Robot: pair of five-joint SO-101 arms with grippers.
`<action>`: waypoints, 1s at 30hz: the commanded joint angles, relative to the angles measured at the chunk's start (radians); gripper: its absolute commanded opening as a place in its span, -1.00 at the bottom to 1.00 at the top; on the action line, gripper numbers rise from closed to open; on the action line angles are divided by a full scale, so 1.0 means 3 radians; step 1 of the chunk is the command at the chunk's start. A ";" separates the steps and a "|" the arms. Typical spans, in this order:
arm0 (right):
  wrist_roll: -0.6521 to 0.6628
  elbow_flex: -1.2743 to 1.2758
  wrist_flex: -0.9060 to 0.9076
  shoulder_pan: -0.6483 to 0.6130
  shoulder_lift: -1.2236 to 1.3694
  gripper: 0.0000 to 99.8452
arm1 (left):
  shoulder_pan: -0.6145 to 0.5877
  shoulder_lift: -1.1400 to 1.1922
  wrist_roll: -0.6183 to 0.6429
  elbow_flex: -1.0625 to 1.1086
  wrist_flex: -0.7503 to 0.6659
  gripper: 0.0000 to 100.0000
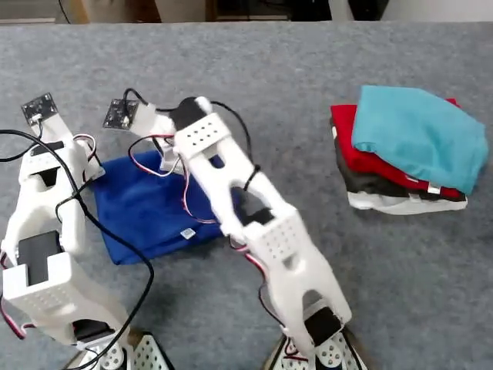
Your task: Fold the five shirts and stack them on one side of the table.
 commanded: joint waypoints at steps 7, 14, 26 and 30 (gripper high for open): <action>-0.0020 -0.2084 0.0578 0.0683 0.1169 -1.00 | 0.0031 -0.0033 -0.0015 -0.0046 -0.0051 -0.96; -0.0026 -0.2360 0.1284 0.0560 0.1071 -1.00 | 0.0128 -0.0018 -0.0031 -0.0046 -0.0056 -0.96; -0.0041 -0.2386 0.0936 0.0453 0.0238 -1.00 | 0.0199 -0.0488 0.0378 -0.0312 0.0327 -0.96; -0.0174 -0.2212 0.0465 0.0575 0.0524 -1.00 | 0.0604 -0.0734 0.0517 -0.0527 0.0445 -0.96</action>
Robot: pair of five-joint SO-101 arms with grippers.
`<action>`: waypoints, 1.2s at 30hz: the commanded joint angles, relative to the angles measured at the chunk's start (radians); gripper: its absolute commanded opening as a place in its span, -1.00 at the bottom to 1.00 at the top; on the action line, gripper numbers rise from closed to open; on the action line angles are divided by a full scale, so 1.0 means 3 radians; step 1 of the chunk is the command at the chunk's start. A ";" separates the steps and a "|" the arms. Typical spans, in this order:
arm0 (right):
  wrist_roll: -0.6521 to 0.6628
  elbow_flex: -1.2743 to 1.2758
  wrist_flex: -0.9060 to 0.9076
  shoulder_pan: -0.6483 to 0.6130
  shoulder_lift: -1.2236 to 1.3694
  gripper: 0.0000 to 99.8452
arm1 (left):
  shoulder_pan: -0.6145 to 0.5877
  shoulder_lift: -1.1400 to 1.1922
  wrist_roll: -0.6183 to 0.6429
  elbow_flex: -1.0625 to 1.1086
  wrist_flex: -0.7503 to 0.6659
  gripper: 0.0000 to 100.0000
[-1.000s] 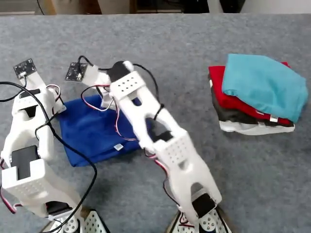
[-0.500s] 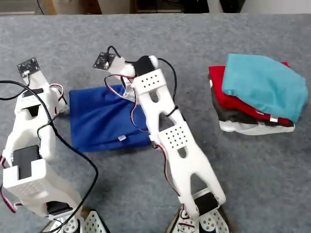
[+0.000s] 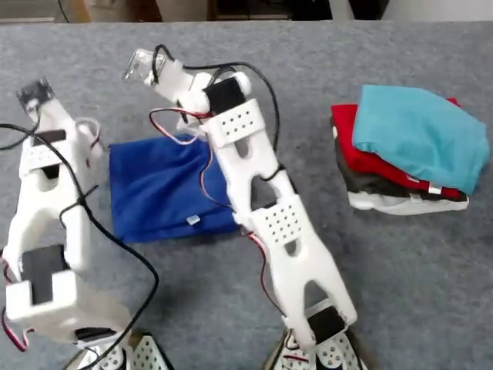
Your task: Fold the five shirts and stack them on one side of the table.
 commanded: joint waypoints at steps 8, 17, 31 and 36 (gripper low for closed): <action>-0.0292 0.0161 -0.0199 0.0448 0.0560 -1.00 | 0.0593 0.0401 0.0205 -0.0225 -0.0517 -0.96; -0.0281 0.0059 -0.0072 0.0739 0.0514 -1.00 | 0.0471 0.0964 -0.0056 -0.0522 -0.0373 -0.96; -0.0281 0.2422 0.0440 0.0146 -0.1430 -1.00 | 0.0445 0.0985 -0.0056 -0.0522 -0.0476 -0.96; -0.0292 0.3567 -0.0082 0.0043 -0.1854 -1.00 | 0.0455 0.0979 -0.0056 -0.0527 -0.0476 -0.96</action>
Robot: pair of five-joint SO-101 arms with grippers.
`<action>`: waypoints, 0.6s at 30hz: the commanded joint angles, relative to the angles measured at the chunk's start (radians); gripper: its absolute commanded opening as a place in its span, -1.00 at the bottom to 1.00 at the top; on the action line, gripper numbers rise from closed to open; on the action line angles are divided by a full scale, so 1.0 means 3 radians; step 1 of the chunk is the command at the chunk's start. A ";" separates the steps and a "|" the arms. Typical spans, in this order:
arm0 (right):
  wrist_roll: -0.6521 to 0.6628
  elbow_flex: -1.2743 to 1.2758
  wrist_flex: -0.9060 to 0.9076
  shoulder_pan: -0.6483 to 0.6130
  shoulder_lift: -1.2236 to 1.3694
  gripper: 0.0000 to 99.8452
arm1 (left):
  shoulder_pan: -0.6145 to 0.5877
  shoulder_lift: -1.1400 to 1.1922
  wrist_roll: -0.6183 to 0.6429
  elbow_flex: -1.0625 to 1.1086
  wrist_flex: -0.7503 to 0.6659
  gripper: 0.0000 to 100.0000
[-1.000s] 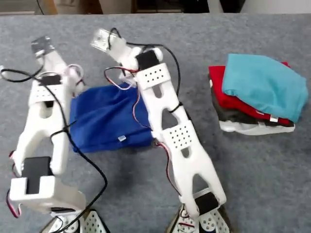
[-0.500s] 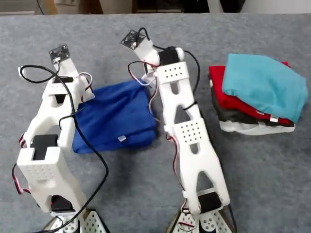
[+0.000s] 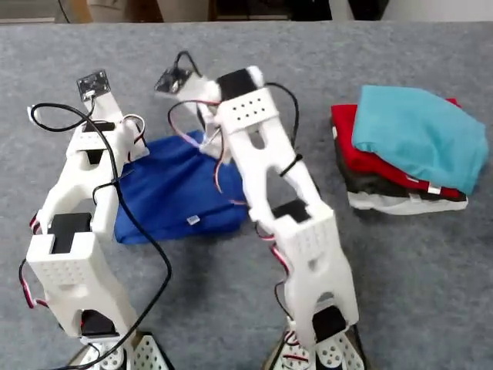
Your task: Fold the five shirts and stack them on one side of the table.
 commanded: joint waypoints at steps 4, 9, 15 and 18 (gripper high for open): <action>-0.0031 0.1353 -0.0604 -0.0013 -0.0386 -1.00 | -0.0046 -0.0033 -0.0015 -0.0148 -0.0041 -0.96; -0.0031 0.2263 -0.0885 -0.0090 -0.0570 -1.00 | -0.0041 -0.0033 -0.0015 -0.0164 -0.0061 -0.96; 0.0056 0.3138 -0.1309 0.0110 -0.1302 -1.00 | -0.0041 -0.0028 -0.0015 -0.0194 -0.0066 -0.96; 0.0118 0.3250 -0.1396 0.0233 -0.1660 -1.00 | -0.0041 -0.0028 -0.0015 -0.0199 -0.0066 -0.96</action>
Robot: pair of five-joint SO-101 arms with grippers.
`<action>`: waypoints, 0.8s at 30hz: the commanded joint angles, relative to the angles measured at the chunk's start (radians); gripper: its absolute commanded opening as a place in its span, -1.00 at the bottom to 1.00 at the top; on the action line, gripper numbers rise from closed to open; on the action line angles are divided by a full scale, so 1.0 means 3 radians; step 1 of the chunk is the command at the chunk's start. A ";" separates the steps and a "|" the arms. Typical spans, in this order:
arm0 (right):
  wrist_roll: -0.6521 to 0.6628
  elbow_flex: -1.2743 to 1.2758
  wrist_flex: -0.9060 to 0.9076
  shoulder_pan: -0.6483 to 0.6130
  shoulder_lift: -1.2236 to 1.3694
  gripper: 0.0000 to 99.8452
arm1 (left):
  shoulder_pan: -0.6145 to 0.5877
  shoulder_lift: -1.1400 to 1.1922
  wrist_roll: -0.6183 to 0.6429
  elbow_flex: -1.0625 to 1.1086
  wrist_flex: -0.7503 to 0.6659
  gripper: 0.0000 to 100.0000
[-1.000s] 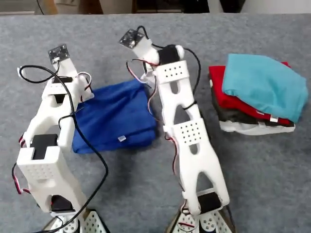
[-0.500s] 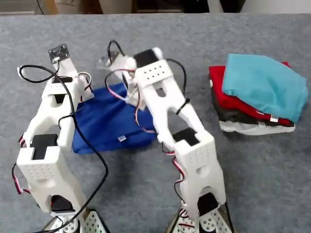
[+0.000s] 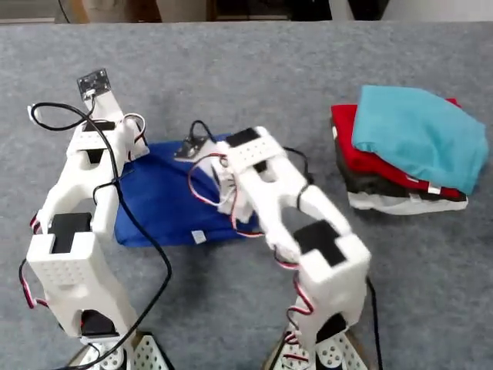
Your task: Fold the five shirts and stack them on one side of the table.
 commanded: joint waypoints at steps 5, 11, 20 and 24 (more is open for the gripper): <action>0.0046 0.0105 -0.0087 0.0330 -0.1092 -0.99 | -0.0041 -0.0028 -0.0015 -0.0159 -0.0056 -0.96; 0.0041 0.0304 0.0148 0.0345 -0.1762 -0.94 | -0.0046 -0.0064 -0.0020 -0.0174 0.0077 -0.96; -0.0476 0.1010 -0.0107 -0.0079 -0.1793 -0.31 | -0.0061 -0.0279 0.0010 -0.0245 0.0588 -0.96; -0.0839 0.1010 -0.0414 -0.0473 -0.1547 -0.28 | -0.0061 -0.0253 -0.0010 -0.0036 0.0271 -0.96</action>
